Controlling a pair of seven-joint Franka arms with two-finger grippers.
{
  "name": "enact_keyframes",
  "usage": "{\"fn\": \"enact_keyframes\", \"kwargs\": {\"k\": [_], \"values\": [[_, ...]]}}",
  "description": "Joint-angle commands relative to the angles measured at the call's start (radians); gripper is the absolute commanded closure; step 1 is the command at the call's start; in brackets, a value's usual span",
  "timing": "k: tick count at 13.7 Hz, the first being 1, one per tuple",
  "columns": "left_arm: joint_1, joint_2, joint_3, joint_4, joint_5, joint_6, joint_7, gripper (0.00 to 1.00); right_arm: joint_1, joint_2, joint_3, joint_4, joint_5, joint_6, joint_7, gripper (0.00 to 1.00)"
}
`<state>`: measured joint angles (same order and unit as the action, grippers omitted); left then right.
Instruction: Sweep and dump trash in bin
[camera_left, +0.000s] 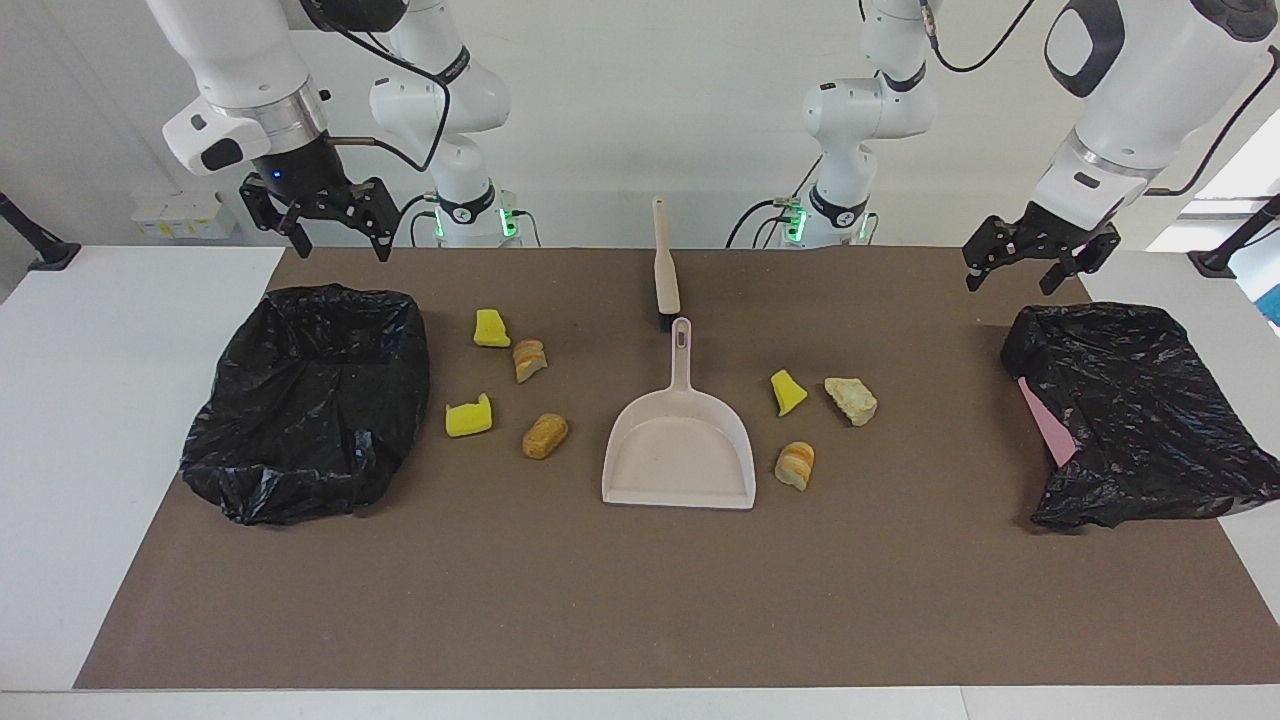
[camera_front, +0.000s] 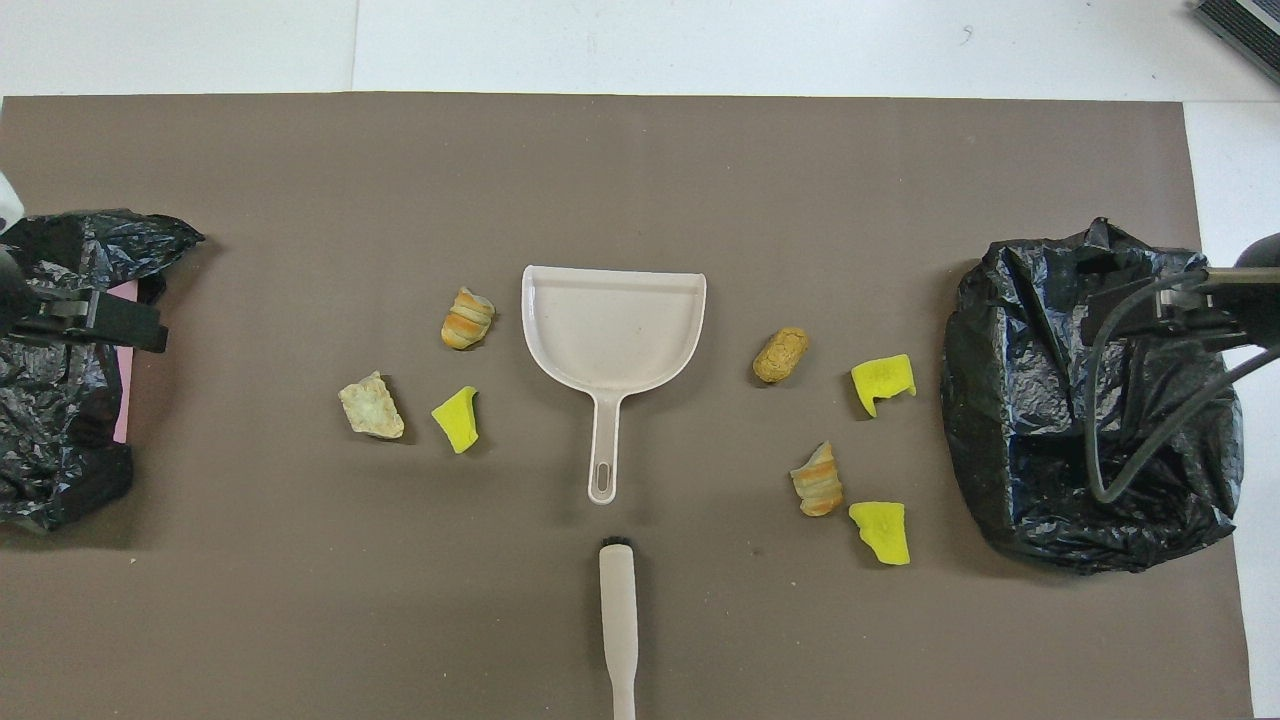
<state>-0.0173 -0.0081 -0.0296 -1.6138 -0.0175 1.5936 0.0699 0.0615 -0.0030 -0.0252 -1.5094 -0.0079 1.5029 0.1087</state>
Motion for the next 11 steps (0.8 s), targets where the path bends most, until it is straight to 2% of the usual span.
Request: {"fn": "enact_keyframes", "kwargs": {"k": [1, 6, 11], "values": [[-0.003, 0.003, 0.002, 0.008, 0.002, -0.021, 0.010, 0.00, -0.022, -0.017, 0.022, -0.014, 0.020, -0.013, -0.030, 0.00], [-0.001, 0.000, 0.001, 0.000, 0.002, -0.021, 0.011, 0.00, -0.022, -0.012, 0.022, -0.014, 0.022, -0.006, -0.021, 0.00], [-0.038, -0.016, -0.009, -0.092, 0.001, 0.041, -0.001, 0.00, -0.028, -0.012, 0.019, -0.014, 0.022, -0.004, -0.026, 0.00]]}}
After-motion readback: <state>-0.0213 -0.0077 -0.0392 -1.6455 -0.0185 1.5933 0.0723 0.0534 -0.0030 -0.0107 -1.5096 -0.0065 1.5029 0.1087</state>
